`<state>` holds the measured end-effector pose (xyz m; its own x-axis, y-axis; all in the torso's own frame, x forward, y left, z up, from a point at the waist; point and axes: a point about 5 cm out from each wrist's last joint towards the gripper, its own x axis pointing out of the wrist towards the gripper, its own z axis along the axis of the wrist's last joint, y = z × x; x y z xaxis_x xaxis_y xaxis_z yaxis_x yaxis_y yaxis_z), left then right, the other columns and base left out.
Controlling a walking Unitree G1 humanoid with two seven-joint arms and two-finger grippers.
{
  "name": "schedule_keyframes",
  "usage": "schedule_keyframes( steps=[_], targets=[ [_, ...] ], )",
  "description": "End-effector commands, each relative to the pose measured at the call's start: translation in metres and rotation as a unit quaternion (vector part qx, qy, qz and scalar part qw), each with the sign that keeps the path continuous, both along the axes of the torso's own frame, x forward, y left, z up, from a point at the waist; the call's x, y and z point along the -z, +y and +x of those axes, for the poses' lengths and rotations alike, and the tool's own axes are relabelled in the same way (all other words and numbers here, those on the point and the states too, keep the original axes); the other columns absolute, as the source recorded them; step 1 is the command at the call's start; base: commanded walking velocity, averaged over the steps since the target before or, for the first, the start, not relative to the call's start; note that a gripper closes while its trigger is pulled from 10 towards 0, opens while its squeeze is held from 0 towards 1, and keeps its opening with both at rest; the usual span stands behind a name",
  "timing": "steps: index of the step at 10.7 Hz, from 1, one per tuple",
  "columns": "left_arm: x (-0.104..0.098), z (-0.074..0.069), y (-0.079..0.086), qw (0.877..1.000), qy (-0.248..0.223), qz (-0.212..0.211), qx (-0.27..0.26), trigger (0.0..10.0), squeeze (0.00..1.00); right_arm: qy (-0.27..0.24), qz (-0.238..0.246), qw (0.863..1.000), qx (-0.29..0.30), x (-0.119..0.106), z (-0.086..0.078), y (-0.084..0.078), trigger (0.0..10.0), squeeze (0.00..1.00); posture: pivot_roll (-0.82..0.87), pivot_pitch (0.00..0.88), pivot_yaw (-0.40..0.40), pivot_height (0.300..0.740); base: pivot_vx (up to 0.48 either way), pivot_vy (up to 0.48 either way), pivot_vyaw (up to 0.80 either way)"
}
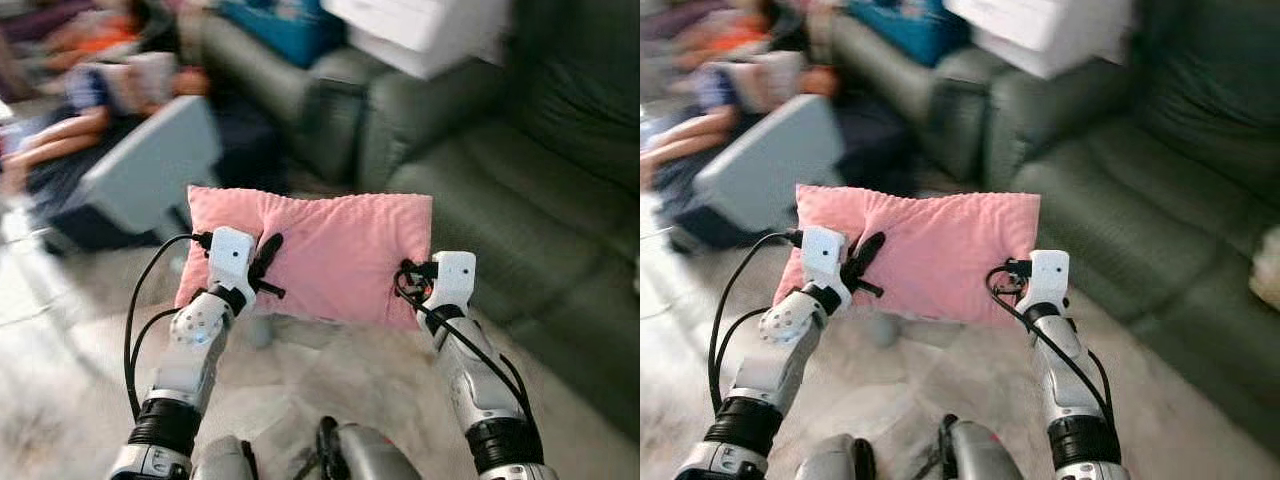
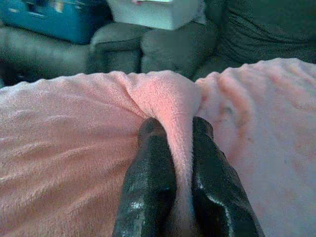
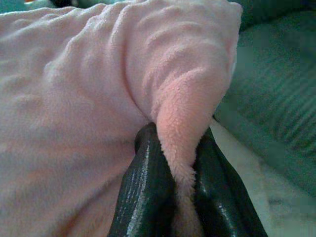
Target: Move the pillow to the sofa
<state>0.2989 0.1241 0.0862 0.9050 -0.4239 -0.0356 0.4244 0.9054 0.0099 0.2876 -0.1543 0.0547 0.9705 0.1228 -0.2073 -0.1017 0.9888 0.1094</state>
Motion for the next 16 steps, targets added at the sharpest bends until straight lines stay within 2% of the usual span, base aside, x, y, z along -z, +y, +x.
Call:
schedule_keyframes(
  steps=[1, 2, 5, 9, 16],
  targets=[
    [-0.004, 0.002, -0.002, 1.0, -0.006, 0.0, 0.01, 10.0, 0.0, -0.025, 0.0, 1.0, 0.008, -0.009, 0.001, -0.002, 10.0, 0.0, -0.1, 0.104, -0.036, 0.74, 0.259, 0.0, -0.8],
    [0.003, 0.0, 0.001, 1.0, 0.006, 0.0, 0.006, 10.0, 0.0, -0.028, -0.011, 0.999, 0.02, -0.009, -0.001, -0.008, 10.0, 0.0, -0.1, 0.108, -0.035, 0.74, 0.27, 0.0, -0.54],
    [0.006, -0.004, 0.005, 1.0, 0.014, 0.0, 0.004, 10.0, 0.0, -0.023, -0.007, 0.999, 0.031, -0.006, -0.007, -0.015, 10.0, 0.0, -0.1, 0.113, -0.032, 0.74, 0.327, 0.0, -0.71],
    [0.005, -0.004, 0.006, 1.0, 0.013, 0.003, 0.006, 10.0, 0.0, -0.029, 0.0, 0.999, 0.02, -0.008, -0.009, -0.005, 10.0, 0.0, -0.1, 0.117, -0.031, 0.74, 0.377, 0.0, -0.71],
    [0.005, -0.003, 0.003, 1.0, 0.014, 0.003, 0.011, 10.0, 0.0, -0.031, 0.003, 0.999, 0.022, -0.01, -0.007, -0.005, 10.0, 0.0, -0.1, 0.118, -0.028, 0.74, 0.424, 0.0, -0.71]
  ],
)
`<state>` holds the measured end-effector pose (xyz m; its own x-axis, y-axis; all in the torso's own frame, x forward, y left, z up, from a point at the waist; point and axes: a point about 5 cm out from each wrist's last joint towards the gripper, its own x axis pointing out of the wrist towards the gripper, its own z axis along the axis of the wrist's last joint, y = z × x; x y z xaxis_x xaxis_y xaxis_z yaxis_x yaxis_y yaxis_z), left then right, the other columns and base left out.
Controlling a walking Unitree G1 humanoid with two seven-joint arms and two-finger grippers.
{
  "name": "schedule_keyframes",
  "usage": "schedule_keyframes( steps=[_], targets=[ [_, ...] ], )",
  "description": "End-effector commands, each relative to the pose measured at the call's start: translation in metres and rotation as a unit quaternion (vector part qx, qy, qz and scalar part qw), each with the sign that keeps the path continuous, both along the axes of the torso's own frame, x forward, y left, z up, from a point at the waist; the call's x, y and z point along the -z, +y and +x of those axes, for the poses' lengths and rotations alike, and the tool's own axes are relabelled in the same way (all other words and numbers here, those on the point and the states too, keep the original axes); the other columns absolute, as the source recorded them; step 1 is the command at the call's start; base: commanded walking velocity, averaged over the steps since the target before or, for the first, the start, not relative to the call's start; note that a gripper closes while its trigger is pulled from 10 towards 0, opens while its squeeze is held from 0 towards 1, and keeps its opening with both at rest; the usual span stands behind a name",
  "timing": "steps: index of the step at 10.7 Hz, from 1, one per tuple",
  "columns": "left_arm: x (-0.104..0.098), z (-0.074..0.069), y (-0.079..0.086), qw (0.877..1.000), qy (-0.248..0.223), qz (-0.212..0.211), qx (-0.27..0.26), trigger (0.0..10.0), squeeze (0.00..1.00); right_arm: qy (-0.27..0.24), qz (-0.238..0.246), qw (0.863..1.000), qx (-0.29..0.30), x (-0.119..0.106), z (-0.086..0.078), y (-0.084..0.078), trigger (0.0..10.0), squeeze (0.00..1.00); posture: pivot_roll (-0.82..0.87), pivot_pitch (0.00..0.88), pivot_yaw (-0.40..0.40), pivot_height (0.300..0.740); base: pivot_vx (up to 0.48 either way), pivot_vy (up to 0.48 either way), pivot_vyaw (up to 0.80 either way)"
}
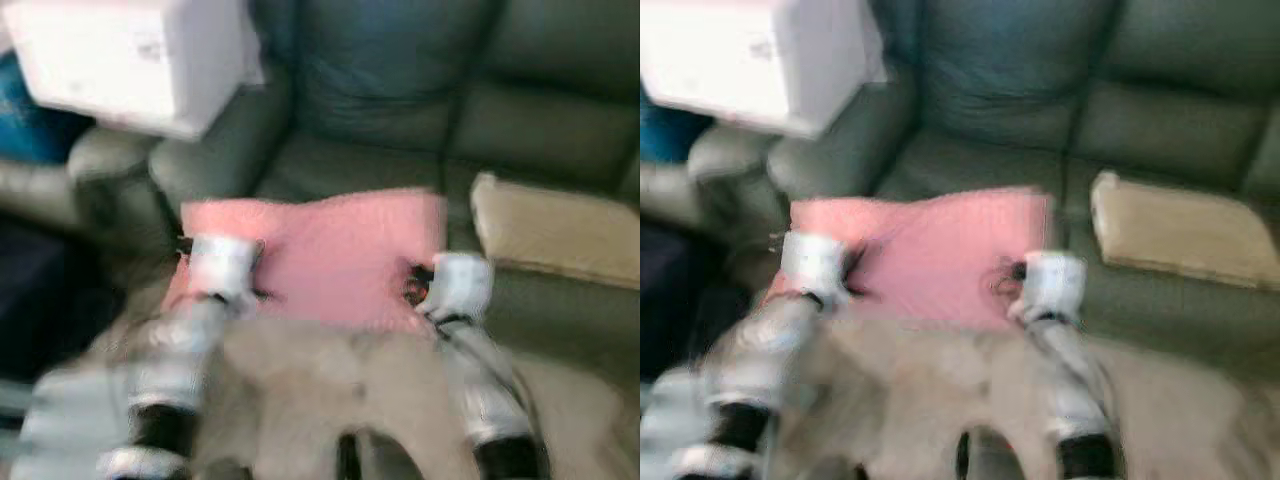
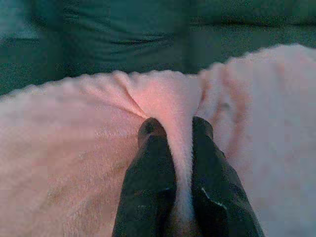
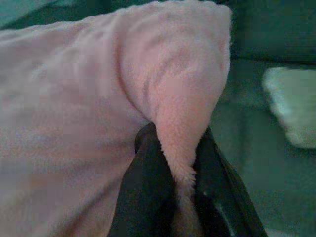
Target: Move the pillow to the sofa
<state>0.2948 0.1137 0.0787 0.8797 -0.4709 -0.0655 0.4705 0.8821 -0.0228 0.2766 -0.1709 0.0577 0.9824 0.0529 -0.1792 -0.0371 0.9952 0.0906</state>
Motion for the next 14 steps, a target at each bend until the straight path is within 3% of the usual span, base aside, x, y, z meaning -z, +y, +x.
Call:
schedule_keyframes(
  steps=[1, 8, 12, 14],
  targets=[
    [-0.0029, 0.0013, 0.0138, 1.0, -0.008, 0.012, -0.014, 10.0, 0.0, -0.018, 0.01, 1.0, -0.013, -0.0072, 0.0037, 0.0126, 10.0, 0.0, -0.1, 0.117, -0.028, 0.74, 0.45, 0.0, 0.0],
    [-0.003, 0.0027, 0.0119, 1.0, -0.008, 0.015, -0.011, 10.0, 0.0, -0.014, 0.005, 1.0, -0.011, -0.006, 0.0061, 0.0137, 10.0, 0.0, -0.1, 0.116, -0.026, 0.74, 0.446, 0.0, 0.0],
    [-0.002, 0.0032, 0.0112, 1.0, -0.003, 0.018, -0.011, 10.0, 0.0, -0.013, 0.007, 1.0, -0.014, -0.0052, 0.0074, 0.0168, 10.0, 0.0, -0.09, 0.114, -0.026, 0.74, 0.326, 0.346, -0.65],
    [-0.0015, 0.0021, 0.0102, 1.0, 0.0, 0.019, -0.011, 10.0, 0.0, -0.012, 0.008, 1.0, -0.014, -0.0045, 0.0074, 0.0183, 10.0, 0.0, -0.09, 0.117, -0.027, 0.74, 0.249, 0.412, 0.0]
  ],
)
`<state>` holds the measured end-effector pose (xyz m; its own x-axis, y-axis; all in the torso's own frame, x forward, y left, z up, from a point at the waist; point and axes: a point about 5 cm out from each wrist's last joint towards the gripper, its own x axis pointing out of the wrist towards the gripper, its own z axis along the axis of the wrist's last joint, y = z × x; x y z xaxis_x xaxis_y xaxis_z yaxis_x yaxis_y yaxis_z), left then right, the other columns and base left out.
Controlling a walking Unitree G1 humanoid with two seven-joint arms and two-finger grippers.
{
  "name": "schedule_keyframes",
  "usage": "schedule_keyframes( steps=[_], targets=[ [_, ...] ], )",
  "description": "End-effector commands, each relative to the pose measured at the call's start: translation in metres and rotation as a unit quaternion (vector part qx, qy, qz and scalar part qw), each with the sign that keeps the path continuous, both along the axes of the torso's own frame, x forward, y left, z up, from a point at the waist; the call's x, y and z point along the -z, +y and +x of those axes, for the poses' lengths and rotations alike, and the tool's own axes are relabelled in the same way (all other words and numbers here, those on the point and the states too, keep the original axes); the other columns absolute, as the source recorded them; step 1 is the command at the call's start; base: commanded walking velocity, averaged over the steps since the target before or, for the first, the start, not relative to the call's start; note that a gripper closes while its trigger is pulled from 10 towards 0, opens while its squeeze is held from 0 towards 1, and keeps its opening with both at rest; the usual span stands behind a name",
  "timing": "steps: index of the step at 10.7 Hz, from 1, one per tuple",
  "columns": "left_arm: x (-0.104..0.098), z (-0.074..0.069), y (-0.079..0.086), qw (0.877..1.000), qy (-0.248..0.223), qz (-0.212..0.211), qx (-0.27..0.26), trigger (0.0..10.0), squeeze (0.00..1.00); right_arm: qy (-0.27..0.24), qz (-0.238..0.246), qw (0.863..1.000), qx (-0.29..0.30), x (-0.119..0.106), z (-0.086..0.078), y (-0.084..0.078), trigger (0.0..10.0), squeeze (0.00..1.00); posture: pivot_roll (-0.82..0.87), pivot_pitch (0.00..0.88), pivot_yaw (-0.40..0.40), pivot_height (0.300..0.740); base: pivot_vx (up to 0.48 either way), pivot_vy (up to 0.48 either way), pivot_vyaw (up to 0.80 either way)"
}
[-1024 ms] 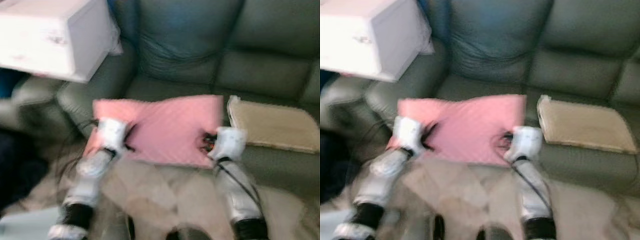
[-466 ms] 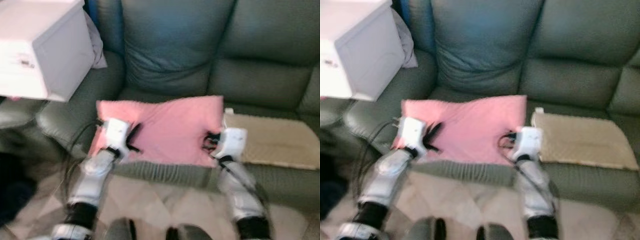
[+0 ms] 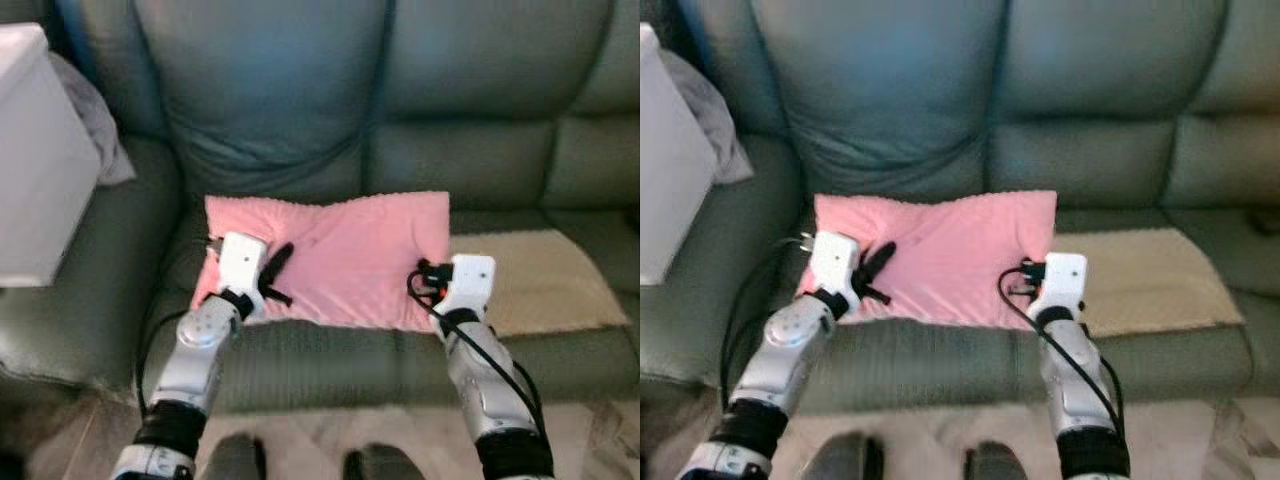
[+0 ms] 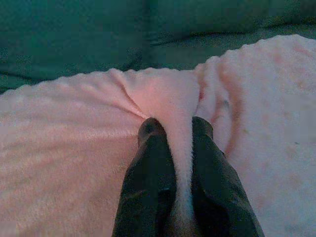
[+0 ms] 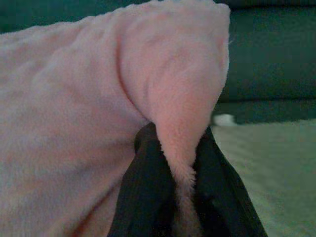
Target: Move the pillow to the sofa
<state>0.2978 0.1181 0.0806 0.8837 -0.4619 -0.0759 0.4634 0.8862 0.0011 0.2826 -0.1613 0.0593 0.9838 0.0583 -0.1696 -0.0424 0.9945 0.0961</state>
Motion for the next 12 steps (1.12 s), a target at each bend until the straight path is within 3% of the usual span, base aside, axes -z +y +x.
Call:
schedule_keyframes(
  steps=[1, 6, 8, 12],
  targets=[
    [-0.001, -0.0008, 0.0055, 1.0, -0.007, 0.007, -0.007, 10.0, 0.0, -0.007, 0.005, 1.0, -0.012, -0.0027, 0.0013, 0.0088, 10.0, 0.0, -0.09, 0.119, -0.026, 0.74, 0.24, 0.416, 0.0],
    [-0.0044, 0.0003, 0.0066, 0.999, -0.028, 0.021, -0.028, 10.0, 0.0, -0.01, 0.001, 0.999, -0.037, -0.0021, -0.0007, 0.0135, 10.0, 0.0, -0.09, 0.124, -0.037, 0.74, 0.049, 0.082, 0.0],
    [-0.0038, 0.0003, 0.0065, 0.998, -0.033, 0.028, -0.038, 10.0, 0.0, -0.011, 0.003, 0.999, -0.04, -0.0021, -0.0013, 0.014, 10.0, 0.0, -0.09, 0.124, -0.039, 0.74, 0.0, 0.0, 0.8],
    [-0.0028, -0.0007, 0.0072, 0.998, -0.039, 0.036, -0.044, 10.0, 0.0, -0.011, 0.008, 1.0, -0.027, -0.0019, -0.0012, 0.011, 10.0, 0.0, -0.09, 0.129, -0.03, 0.74, 0.0, 0.0, 0.0]
  ],
)
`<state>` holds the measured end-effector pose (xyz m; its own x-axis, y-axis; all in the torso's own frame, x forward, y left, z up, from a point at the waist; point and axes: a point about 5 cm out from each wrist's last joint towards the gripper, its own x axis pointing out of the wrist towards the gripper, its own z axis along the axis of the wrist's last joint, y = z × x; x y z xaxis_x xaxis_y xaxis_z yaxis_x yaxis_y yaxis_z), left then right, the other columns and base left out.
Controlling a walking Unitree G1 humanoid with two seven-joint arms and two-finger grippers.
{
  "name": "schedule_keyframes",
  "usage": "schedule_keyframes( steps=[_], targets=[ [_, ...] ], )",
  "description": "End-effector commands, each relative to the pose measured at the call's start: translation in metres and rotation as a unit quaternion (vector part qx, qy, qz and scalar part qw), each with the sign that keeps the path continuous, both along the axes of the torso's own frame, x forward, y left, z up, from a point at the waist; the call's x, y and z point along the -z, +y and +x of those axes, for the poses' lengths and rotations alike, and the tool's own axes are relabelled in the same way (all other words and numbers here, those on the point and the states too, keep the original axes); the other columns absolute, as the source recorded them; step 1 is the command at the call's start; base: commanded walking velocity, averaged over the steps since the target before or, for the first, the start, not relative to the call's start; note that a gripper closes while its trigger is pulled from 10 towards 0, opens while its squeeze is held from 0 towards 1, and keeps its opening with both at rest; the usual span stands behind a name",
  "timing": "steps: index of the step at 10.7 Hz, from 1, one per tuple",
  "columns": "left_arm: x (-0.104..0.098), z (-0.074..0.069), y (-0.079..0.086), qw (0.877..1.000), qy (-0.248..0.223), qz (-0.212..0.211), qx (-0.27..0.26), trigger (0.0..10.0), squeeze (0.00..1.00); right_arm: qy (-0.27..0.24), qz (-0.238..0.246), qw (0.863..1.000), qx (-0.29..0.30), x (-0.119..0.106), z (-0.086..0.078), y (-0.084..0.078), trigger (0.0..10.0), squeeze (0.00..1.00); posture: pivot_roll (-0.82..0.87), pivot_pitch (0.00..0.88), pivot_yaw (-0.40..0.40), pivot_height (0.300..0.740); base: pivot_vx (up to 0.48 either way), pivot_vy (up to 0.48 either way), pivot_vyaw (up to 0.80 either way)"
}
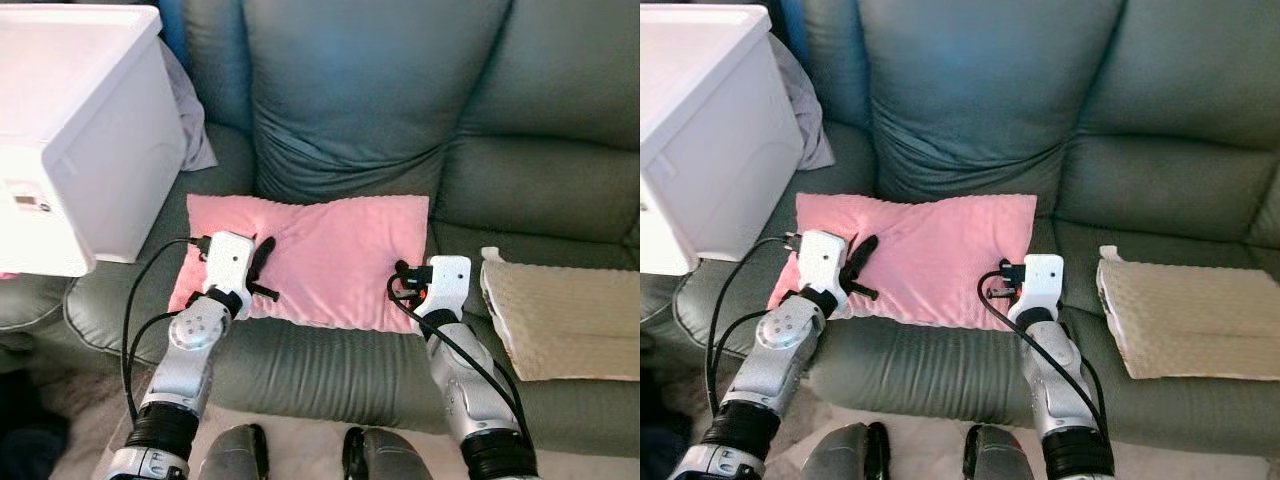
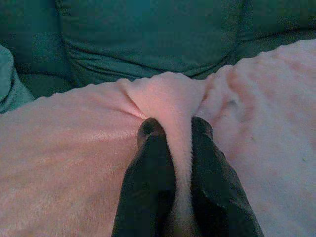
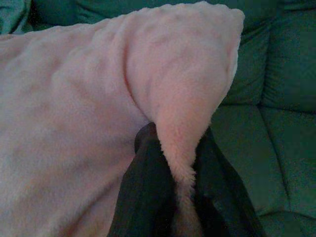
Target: Move the pillow to the sofa
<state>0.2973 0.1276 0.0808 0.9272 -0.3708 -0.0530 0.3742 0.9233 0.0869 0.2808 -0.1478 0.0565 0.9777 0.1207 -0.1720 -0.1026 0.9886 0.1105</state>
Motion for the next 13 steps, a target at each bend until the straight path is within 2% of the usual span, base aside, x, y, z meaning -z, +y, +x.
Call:
schedule_keyframes(
  steps=[1, 7, 13],
  targets=[
    [-0.0017, -0.0009, -0.0027, 1.0, -0.008, 0.006, 0.009, 10.0, 0.0, -0.012, 0.002, 1.0, 0.005, -0.0045, -0.0001, -0.0027, 10.0, 0.0, -0.09, 0.133, -0.029, 0.736, 0.0, 0.0, 0.0],
    [-0.0008, -0.0006, -0.0052, 1.0, -0.004, 0.005, 0.016, 10.0, 0.0, -0.011, 0.007, 1.0, 0.006, -0.0043, -0.0004, -0.002, 10.0, 0.0, -0.1, 0.137, -0.028, 0.628, 0.0, 0.0, 0.0],
    [-0.0016, -0.0001, -0.0078, 1.0, -0.004, 0.008, 0.024, 10.0, 0.0, -0.005, 0.004, 1.0, 0.007, -0.0031, -0.0002, -0.0026, 10.0, 0.0, -0.1, 0.137, -0.027, 0.628, 0.0, 0.0, 0.0]
  ],
)
